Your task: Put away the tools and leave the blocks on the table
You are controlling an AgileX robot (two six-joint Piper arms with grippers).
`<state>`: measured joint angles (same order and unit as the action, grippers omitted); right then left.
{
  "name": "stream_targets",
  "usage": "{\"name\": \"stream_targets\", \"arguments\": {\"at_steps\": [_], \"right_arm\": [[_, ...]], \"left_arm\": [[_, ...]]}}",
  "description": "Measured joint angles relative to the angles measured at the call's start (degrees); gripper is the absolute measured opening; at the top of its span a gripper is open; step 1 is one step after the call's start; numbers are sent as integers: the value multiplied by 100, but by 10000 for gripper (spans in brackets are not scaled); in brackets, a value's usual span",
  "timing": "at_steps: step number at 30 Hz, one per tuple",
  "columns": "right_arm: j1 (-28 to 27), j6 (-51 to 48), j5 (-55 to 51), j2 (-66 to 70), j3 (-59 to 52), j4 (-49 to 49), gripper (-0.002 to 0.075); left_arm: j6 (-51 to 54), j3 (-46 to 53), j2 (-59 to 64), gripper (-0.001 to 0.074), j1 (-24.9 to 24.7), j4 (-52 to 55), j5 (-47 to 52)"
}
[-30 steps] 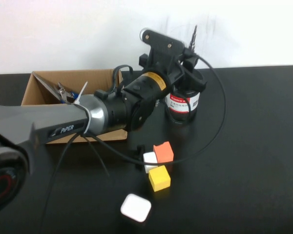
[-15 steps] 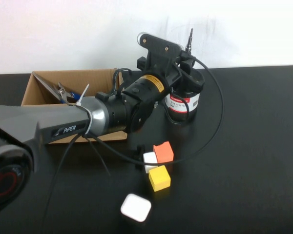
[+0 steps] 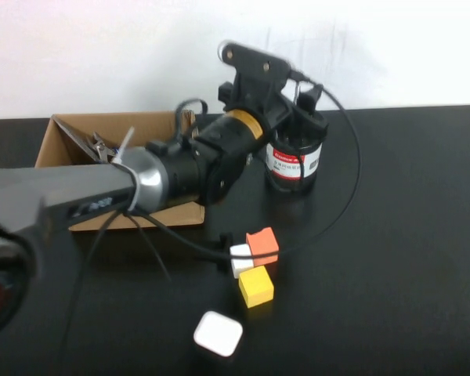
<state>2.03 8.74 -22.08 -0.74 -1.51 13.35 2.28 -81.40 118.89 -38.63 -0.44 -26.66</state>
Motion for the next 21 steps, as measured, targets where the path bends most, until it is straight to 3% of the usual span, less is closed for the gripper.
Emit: {"name": "stream_targets", "arguments": {"at_steps": [2,6,8,15,21], "right_arm": [[0,0,0,0,0,0,-7],[0,0,0,0,0,0,-7],[0,0,0,0,0,0,-7],[0,0,0,0,0,0,-7],[0,0,0,0,0,0,-7]], "left_arm": [[-9,0,-260,335,-22,-61,357],[29,0,-1064,98,-33,-76,1541],[99,0,-1461,44,-33,-54,2086],[631,165,-3284,1,-33,180,3582],[643,1611,-5177,0,-33,165,3950]]}}
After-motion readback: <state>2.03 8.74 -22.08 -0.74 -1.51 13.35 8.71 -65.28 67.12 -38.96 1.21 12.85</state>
